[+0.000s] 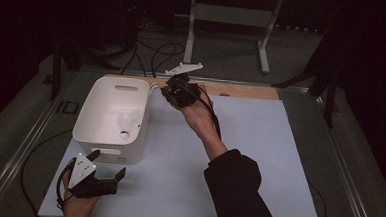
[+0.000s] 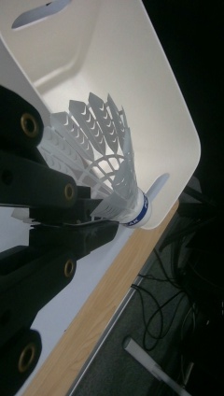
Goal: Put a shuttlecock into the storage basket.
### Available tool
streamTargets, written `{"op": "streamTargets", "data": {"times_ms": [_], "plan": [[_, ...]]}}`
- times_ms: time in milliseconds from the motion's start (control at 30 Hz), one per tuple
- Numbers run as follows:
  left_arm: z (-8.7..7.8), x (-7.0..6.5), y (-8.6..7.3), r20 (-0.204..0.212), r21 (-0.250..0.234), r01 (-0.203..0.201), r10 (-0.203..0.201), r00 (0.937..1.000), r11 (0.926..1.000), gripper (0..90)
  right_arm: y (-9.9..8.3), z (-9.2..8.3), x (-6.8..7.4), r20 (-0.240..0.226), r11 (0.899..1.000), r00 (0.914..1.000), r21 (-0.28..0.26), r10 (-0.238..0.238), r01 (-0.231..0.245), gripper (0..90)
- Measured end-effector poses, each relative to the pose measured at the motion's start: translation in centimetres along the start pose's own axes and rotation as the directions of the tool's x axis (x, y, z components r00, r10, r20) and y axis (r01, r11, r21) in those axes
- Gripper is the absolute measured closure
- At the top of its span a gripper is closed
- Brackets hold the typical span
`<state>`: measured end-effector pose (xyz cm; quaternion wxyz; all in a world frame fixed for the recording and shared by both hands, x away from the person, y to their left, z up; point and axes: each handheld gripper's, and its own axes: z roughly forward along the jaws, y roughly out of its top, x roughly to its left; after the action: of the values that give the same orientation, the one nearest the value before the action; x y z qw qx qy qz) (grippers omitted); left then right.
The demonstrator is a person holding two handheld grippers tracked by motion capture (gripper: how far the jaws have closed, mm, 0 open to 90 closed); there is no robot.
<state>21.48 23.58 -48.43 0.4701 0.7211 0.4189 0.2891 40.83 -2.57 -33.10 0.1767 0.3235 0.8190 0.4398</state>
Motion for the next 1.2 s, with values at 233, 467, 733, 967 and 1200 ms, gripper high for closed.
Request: {"op": "streamTargets", "data": {"times_ms": [233,467,733,967,1200], "plan": [[0.0,0.0,0.0,0.000,0.000,0.000,0.000,1.0000,1.0000,0.0,0.4,0.1,0.6,-0.014,1.000,0.9999,-0.004,-0.007,0.006,87.8],[0.0,0.0,0.0,0.000,0.000,0.000,0.000,1.0000,1.0000,0.0,0.6,0.4,1.1,-0.021,1.000,0.9997,-0.007,-0.010,0.010,87.8],[0.0,0.0,0.0,0.000,0.000,0.000,0.000,1.0000,1.0000,0.0,0.9,0.5,1.6,-0.035,1.000,0.9992,-0.018,-0.021,0.020,87.9],[0.0,0.0,0.0,0.001,0.000,-0.001,0.001,1.0000,1.0000,0.0,1.0,0.7,2.0,-0.042,1.000,0.9989,-0.018,-0.023,0.023,87.8],[0.0,0.0,0.0,0.001,-0.001,0.000,0.000,1.0000,1.0000,0.0,1.1,1.0,2.5,-0.053,0.999,0.9982,-0.020,-0.027,0.026,87.8]]}}
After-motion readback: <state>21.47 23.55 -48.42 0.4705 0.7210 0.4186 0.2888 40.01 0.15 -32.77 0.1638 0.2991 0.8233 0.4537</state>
